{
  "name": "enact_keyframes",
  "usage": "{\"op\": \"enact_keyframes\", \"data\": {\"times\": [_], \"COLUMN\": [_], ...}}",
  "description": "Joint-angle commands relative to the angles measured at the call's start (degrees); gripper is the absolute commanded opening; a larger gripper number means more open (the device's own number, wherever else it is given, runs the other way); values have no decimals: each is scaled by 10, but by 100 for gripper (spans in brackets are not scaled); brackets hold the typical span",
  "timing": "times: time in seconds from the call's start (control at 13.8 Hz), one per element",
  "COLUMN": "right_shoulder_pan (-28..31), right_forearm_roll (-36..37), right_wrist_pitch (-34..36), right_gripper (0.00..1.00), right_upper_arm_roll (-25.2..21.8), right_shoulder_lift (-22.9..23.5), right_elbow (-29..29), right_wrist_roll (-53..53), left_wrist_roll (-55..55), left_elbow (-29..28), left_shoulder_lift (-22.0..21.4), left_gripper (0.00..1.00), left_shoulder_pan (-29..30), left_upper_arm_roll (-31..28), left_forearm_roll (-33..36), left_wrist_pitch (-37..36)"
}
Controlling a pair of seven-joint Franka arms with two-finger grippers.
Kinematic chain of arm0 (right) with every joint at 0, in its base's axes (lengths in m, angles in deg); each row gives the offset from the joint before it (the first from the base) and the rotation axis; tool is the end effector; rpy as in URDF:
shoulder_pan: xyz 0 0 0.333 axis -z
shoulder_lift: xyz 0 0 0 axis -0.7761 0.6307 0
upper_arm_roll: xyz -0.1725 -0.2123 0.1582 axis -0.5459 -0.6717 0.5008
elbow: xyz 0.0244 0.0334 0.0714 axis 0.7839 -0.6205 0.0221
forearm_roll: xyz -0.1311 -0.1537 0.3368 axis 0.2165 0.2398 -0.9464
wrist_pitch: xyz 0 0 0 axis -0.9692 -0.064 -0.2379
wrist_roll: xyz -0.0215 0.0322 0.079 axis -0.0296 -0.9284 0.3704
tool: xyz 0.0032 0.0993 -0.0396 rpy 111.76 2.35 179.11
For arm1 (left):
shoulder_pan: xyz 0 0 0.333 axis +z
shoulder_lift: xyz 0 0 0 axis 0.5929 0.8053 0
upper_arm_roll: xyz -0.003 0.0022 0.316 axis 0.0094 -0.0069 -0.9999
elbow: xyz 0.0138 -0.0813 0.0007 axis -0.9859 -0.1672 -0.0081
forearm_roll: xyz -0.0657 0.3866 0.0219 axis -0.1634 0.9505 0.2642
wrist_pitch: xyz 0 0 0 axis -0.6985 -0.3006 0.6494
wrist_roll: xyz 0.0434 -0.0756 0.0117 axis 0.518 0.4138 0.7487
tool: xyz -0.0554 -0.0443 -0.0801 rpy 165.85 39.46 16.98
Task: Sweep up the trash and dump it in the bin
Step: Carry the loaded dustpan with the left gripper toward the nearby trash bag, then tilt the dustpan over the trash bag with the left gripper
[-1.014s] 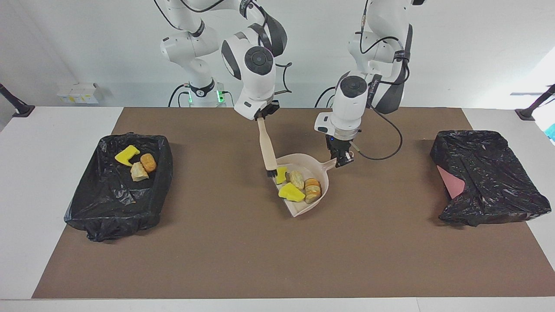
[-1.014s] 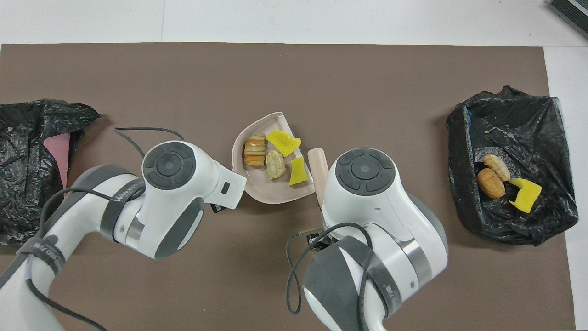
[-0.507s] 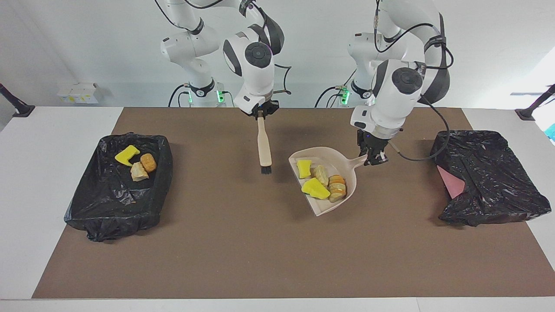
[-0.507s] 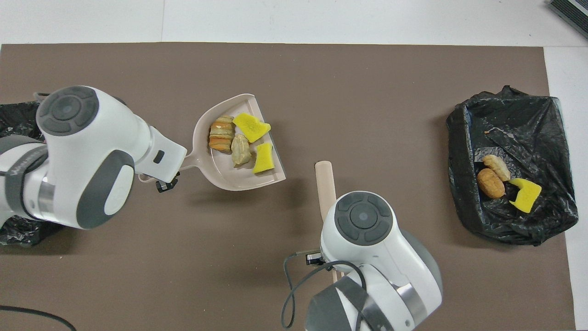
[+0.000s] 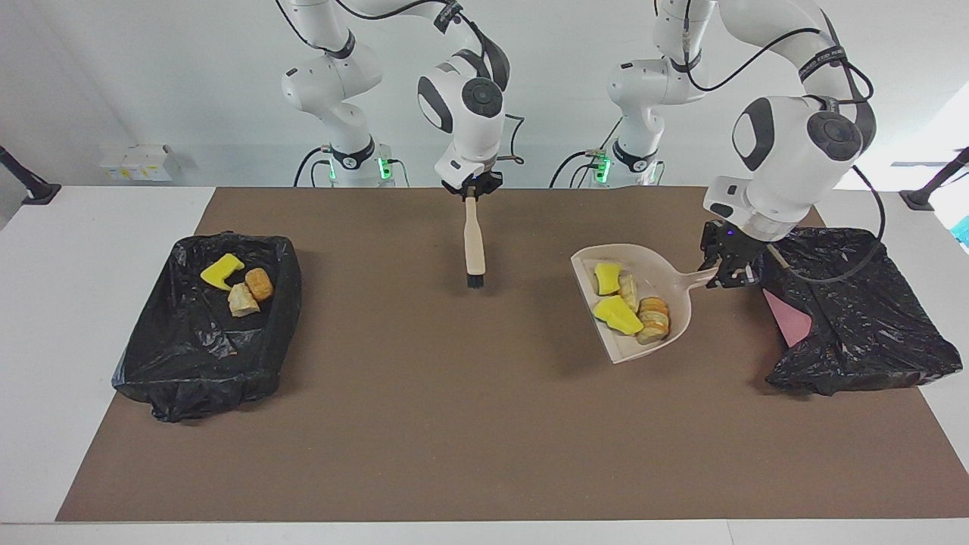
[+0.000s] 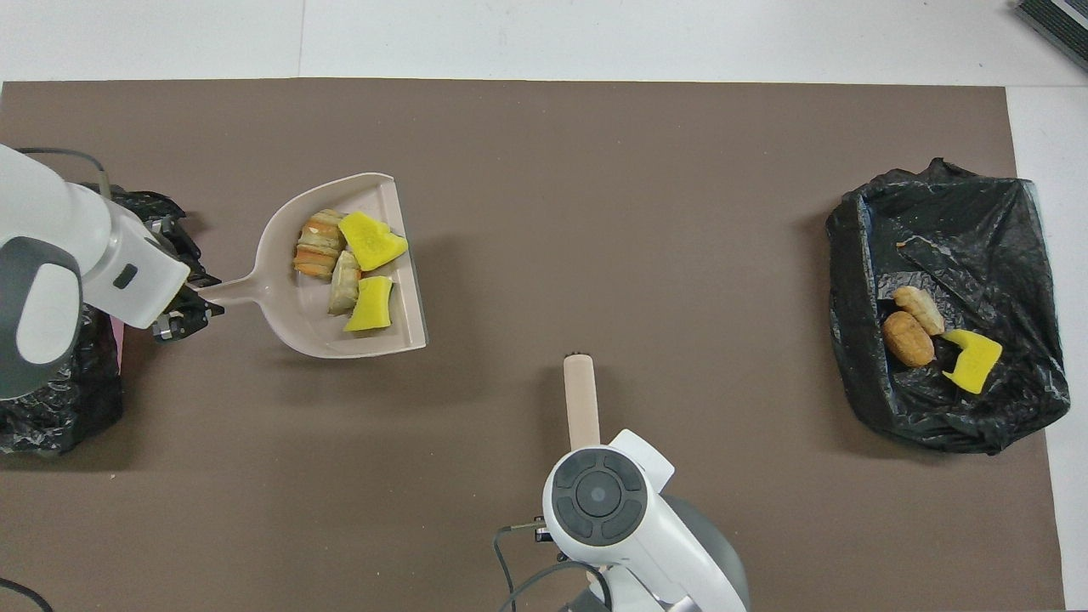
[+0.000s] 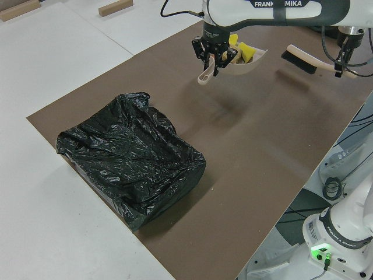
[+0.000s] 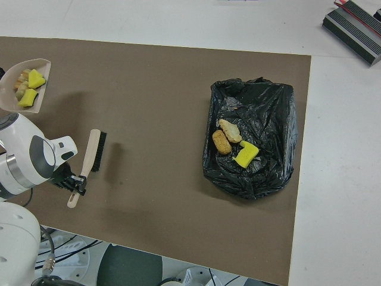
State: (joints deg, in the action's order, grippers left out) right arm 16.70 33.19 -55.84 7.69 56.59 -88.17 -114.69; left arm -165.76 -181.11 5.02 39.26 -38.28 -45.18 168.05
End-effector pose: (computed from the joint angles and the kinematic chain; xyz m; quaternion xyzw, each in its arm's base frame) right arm 0.3403 0.3386 0.3685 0.9880 0.0115 -0.1511 0.0298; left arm 0.5757 -0.0304 0.4686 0.7501 -0.6605 -0.0041 0.0332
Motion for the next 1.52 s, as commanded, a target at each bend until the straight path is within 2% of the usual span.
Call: {"op": "enact_keyframes", "data": {"times": [0.0, 0.14, 0.29, 0.51, 0.65, 0.87, 1.01, 1.16, 1.3, 1.45], "right_shoulder_pan": [18, 41, 65, 83, 78, 44, 11, -26, -60, -96], "right_forearm_roll": [-24, -24, -24, -24, -27, -53, -53, -53, -55, -79], "right_wrist_pitch": [-9, -3, -5, -17, -23, -59, -60, -86, -93, -129], "right_gripper": [0, 0, 0, 0, 0, 0, 0, 0, 0, 0], "right_upper_arm_roll": [0, -1, -1, -1, 0, 1, 2, 2, 4, 5], "right_shoulder_lift": [-23, -50, -104, -127, -127, -116, -75, -38, -14, 5], "right_elbow": [-31, -62, -105, -144, -145, -128, -92, -62, -43, -43], "right_wrist_roll": [19, 55, 65, 89, 98, 104, 76, 16, -17, -50], "left_wrist_roll": [-87, -156, -239, -322, -341, -347, -340, -336, -319, -223], "left_elbow": [2, 3, 10, 35, 73, 163, 181, 176, 155, 126], "left_shoulder_lift": [-9, -10, -9, -3, 11, 60, 79, 84, 83, 66], "left_gripper": [0, 0, 0, 0, 0, 0, 0, 0, 0, 0], "left_shoulder_pan": [51, 98, 156, 236, 275, 317, 310, 294, 283, 269], "left_upper_arm_roll": [2, 2, 1, 0, 0, 1, 3, 2, 2, 2], "left_forearm_roll": [-14, -14, -12, 7, 61, 90, 163, 246, 315, 392], "left_wrist_pitch": [-12, -10, -8, -14, -16, -17, 6, 88, 110, 104]}}
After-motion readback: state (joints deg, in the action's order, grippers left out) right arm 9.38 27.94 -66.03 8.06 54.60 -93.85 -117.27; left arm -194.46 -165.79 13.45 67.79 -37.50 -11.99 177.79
